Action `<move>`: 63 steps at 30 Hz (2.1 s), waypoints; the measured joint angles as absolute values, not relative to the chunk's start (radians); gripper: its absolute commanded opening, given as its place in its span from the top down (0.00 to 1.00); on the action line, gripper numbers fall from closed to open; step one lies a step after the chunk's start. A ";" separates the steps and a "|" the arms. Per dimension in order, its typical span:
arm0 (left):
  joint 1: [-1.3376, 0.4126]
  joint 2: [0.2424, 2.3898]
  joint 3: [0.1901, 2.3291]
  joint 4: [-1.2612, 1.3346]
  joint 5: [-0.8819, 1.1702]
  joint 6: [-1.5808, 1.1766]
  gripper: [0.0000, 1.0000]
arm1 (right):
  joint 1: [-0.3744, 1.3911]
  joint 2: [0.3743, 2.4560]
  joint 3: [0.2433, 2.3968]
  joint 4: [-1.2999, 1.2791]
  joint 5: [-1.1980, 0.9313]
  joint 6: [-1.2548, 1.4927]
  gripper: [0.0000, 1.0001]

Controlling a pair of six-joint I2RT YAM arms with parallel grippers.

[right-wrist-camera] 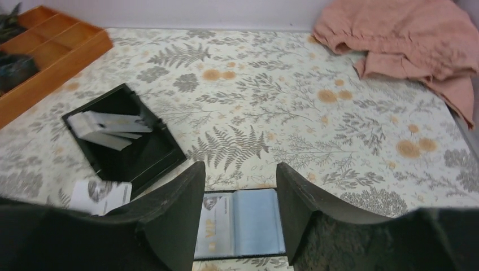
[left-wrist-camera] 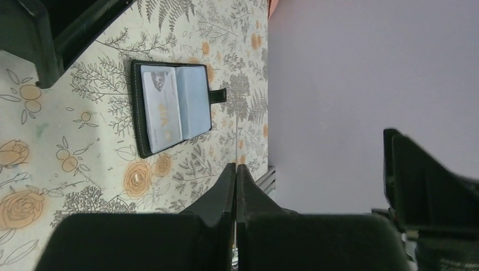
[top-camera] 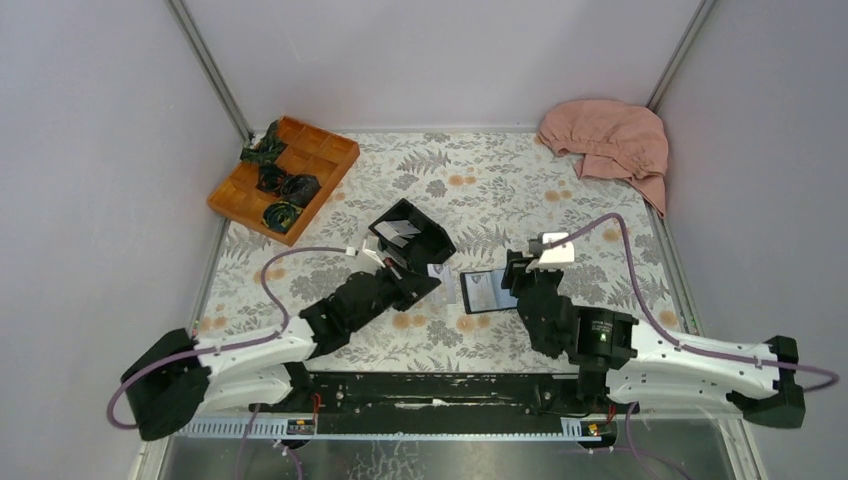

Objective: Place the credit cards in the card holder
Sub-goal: Pick up the credit card from the storage box, then insert the credit card into the card holder.

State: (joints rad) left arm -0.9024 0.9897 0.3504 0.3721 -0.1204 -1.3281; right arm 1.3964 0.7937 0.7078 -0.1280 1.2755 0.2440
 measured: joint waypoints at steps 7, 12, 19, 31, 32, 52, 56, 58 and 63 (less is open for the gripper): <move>-0.977 1.279 0.351 0.626 -0.234 -1.328 1.00 | 1.009 0.870 0.702 -0.216 0.979 0.455 0.87; -0.981 1.444 0.364 0.746 -0.249 -1.325 1.00 | 0.780 0.948 0.665 -0.206 0.740 0.527 1.00; -0.981 1.569 0.449 0.845 -0.242 -1.290 1.00 | 0.650 1.090 0.622 -0.144 0.502 0.583 1.00; -0.981 1.737 0.495 0.942 -0.208 -1.269 1.00 | 0.510 1.171 0.509 -0.024 0.265 0.633 1.00; -0.981 1.750 0.496 0.951 -0.205 -1.269 1.00 | 0.505 1.175 0.505 -0.016 0.256 0.635 1.00; -0.995 1.906 0.551 1.093 -0.184 -1.283 1.00 | 0.435 1.236 0.436 0.050 0.187 0.665 1.00; -1.001 1.918 0.551 1.101 -0.188 -1.284 1.00 | 0.434 1.247 0.433 0.072 0.181 0.671 1.00; -1.002 1.919 0.552 1.101 -0.192 -1.284 1.00 | 0.433 1.248 0.432 0.075 0.181 0.672 1.00; -1.010 1.920 0.560 1.098 -0.213 -1.283 1.00 | 0.432 1.249 0.428 0.085 0.181 0.675 1.00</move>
State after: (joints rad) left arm -1.0100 1.9198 0.5602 1.0977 -0.2134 -1.2835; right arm 0.4316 1.2491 0.4278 0.0849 0.1810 0.6750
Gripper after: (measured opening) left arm 0.012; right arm 0.011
